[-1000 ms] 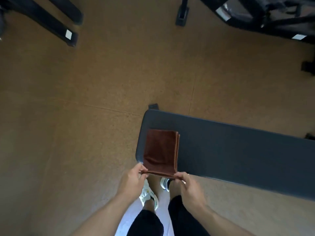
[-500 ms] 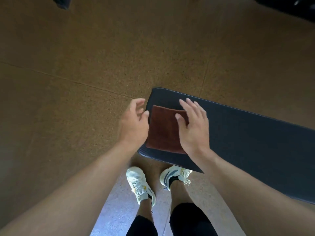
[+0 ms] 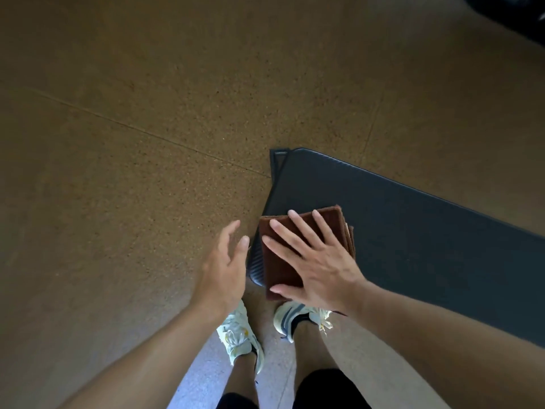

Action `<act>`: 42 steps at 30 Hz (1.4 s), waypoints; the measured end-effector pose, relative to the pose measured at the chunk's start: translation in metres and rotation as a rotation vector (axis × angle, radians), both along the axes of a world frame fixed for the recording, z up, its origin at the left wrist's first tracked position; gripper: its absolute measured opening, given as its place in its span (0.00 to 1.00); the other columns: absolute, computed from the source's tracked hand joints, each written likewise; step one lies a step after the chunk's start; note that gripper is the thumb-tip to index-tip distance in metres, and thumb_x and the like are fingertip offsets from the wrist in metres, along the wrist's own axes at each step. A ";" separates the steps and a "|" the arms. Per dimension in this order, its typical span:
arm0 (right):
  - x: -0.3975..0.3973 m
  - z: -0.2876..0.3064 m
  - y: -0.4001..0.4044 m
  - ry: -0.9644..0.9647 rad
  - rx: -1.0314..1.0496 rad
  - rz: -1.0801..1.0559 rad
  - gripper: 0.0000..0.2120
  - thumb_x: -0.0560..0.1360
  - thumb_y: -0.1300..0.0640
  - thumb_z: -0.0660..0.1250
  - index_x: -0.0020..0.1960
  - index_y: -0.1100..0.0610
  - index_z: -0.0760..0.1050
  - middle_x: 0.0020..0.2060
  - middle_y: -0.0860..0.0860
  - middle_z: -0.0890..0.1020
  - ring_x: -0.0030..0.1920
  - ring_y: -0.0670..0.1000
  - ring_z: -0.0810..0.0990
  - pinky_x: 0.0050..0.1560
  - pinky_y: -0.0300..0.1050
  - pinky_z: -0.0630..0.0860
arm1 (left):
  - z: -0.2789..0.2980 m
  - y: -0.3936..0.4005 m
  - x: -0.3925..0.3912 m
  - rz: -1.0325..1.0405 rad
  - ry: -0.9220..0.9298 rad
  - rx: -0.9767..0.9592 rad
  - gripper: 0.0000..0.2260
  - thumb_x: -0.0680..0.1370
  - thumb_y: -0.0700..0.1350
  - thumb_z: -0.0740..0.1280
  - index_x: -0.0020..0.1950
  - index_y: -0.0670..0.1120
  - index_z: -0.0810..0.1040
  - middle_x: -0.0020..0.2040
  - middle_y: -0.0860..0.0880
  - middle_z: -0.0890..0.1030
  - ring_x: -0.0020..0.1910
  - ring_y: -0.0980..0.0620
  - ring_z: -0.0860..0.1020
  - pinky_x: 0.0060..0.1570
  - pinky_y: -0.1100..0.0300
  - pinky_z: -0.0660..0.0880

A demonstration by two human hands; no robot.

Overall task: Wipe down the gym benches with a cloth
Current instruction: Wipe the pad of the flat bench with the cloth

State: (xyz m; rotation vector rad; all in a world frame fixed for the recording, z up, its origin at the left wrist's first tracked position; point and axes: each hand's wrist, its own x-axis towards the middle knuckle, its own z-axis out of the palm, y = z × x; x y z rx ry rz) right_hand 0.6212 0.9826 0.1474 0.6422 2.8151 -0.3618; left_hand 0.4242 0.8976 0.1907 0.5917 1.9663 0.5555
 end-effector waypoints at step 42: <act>0.024 0.001 -0.063 -0.013 -0.045 -0.765 0.27 0.86 0.37 0.48 0.84 0.39 0.52 0.85 0.46 0.55 0.85 0.56 0.50 0.83 0.61 0.48 | -0.026 0.090 0.071 -0.380 0.200 -0.126 0.29 0.84 0.62 0.43 0.80 0.60 0.31 0.81 0.51 0.28 0.81 0.50 0.30 0.80 0.46 0.35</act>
